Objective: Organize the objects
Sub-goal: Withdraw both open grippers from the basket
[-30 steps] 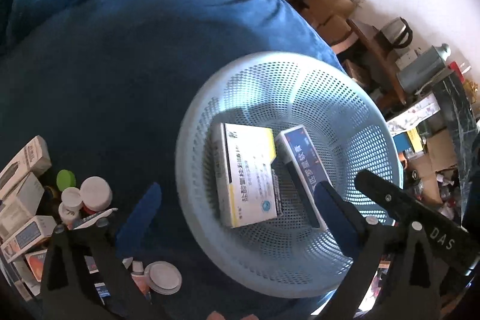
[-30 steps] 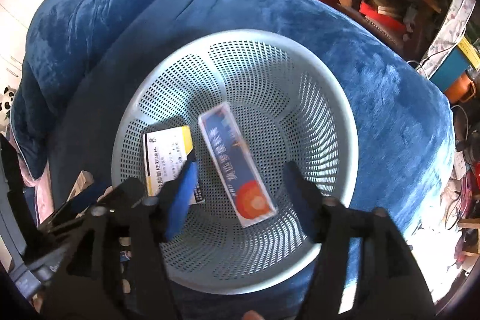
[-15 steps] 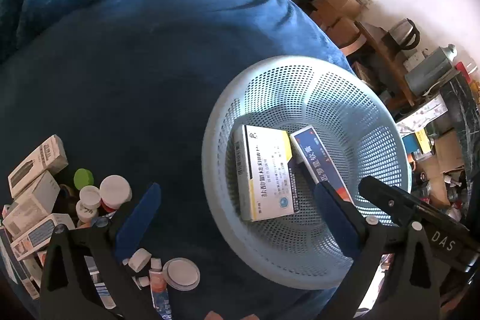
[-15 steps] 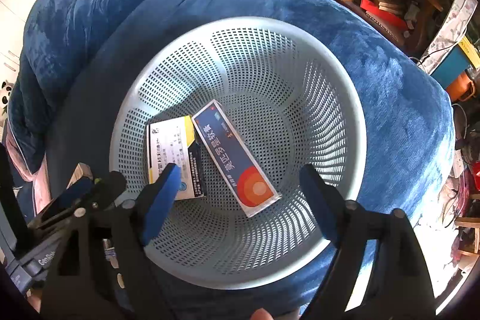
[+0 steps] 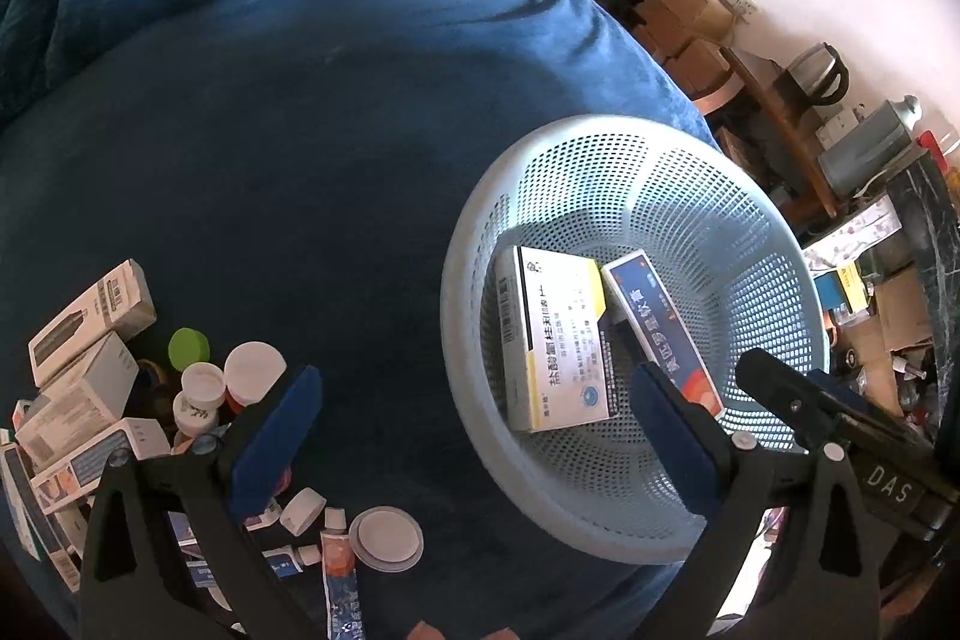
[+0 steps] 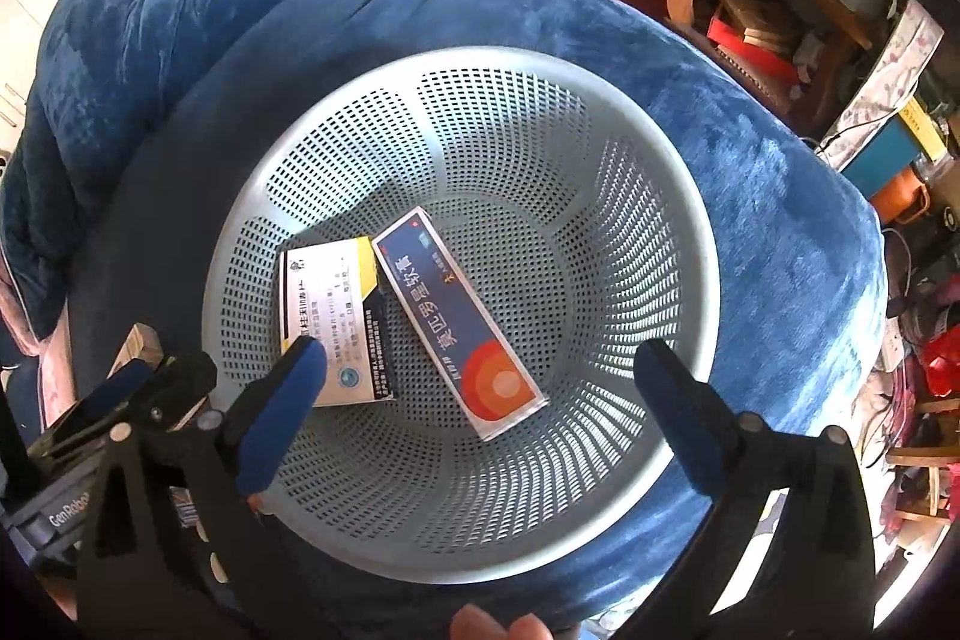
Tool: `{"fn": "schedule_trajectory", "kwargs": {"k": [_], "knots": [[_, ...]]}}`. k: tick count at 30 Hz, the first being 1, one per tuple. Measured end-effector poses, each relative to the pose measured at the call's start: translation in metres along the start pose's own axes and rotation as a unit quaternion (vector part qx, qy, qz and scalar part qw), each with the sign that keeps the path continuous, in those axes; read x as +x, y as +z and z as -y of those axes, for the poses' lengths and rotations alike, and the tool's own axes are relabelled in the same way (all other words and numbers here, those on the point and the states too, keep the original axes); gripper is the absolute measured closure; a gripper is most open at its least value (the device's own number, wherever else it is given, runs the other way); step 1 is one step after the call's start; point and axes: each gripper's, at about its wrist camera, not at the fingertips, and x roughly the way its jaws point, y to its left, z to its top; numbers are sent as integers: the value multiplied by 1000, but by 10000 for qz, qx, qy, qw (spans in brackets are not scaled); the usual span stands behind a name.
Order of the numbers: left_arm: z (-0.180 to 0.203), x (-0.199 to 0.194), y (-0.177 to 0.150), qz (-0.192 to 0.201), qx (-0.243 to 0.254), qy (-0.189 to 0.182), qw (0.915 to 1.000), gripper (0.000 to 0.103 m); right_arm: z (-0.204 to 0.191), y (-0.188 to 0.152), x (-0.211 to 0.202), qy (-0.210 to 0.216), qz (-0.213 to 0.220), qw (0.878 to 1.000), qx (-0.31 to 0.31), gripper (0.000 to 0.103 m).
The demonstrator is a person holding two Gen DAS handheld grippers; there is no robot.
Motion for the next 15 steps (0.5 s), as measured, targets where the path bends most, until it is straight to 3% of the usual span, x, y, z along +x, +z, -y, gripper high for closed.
{"fn": "schedule_trajectory", "kwargs": {"k": [15], "knots": [[-3,-2,-1,-29,128,-20,9999,1,-1,-1,3,-10,-75,10000,0,0]]}}
